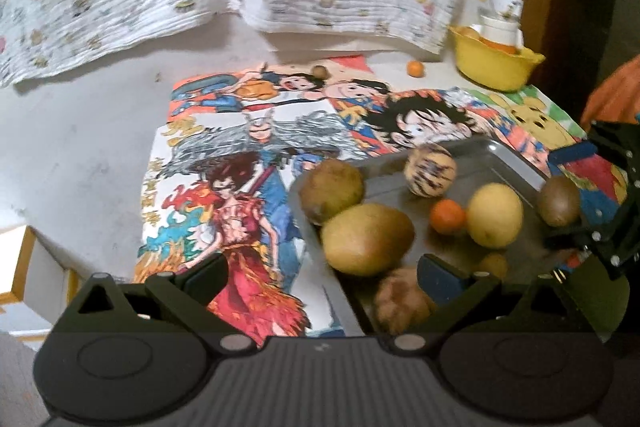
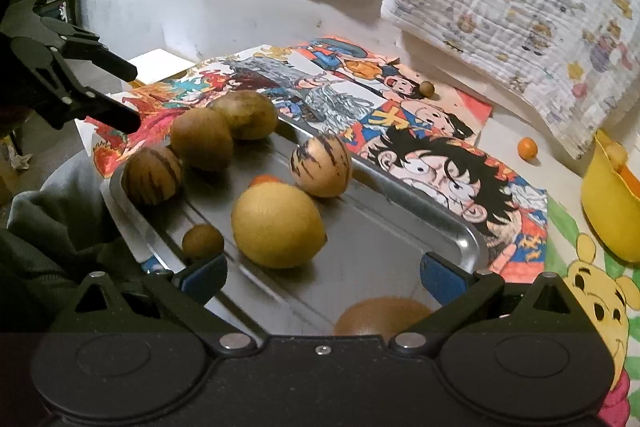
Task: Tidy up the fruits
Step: 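Lift both open tools away from the tray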
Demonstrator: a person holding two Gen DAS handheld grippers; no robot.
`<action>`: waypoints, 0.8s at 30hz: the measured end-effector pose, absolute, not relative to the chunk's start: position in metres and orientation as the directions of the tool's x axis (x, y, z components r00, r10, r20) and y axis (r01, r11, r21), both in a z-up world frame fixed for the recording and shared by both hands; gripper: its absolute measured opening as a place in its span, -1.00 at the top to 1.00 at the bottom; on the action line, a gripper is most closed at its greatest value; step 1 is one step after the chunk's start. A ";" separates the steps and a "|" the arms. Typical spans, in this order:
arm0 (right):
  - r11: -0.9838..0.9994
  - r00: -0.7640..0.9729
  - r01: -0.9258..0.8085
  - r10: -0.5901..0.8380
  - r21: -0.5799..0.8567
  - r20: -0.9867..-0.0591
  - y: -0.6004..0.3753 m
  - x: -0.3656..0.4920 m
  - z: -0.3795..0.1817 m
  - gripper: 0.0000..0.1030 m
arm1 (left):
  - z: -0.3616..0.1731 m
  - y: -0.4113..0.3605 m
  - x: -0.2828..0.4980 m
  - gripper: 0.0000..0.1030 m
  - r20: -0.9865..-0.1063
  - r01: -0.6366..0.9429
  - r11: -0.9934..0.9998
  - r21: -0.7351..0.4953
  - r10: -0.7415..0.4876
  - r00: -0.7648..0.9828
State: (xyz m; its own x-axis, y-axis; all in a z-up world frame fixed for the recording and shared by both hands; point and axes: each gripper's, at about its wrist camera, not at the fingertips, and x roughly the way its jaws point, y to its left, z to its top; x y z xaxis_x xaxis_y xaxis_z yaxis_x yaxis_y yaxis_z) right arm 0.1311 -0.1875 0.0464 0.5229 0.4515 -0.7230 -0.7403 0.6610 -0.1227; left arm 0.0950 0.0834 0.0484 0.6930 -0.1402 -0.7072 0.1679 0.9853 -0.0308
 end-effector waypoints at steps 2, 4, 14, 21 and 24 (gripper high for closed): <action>0.654 0.517 -0.747 0.459 -0.119 -0.723 -0.184 0.136 0.048 -0.99 | 0.049 0.089 0.101 -0.99 -0.706 0.158 0.987 -0.041 -0.140 0.694; 0.649 0.513 -0.752 0.463 -0.118 -0.723 -0.180 0.142 0.049 -0.99 | 0.051 0.093 0.108 -0.99 -0.703 0.150 0.988 -0.042 -0.136 0.698; 0.652 0.487 -0.756 0.507 -0.053 -0.712 -0.173 0.183 0.058 -0.99 | 0.057 0.099 0.154 -0.99 -0.698 0.138 0.989 -0.055 -0.137 0.703; 0.682 0.529 -0.729 0.499 -0.066 -0.687 -0.176 0.222 0.065 -0.99 | 0.059 0.089 0.197 -0.99 -0.689 0.161 0.985 -0.063 -0.159 0.707; 0.706 0.561 -0.703 0.478 -0.083 -0.676 -0.180 0.243 0.066 -0.99 | 0.059 0.083 0.220 -0.99 -0.679 0.178 0.983 -0.048 -0.163 0.716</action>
State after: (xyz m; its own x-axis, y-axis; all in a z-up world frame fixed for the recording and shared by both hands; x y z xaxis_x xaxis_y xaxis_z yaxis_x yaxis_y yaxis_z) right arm 0.2425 -0.1796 0.0663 0.5606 0.4782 -0.6760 -0.7029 0.7064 -0.0831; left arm 0.2196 0.0829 0.0592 0.7156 -0.1633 -0.6792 0.1784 0.9828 -0.0484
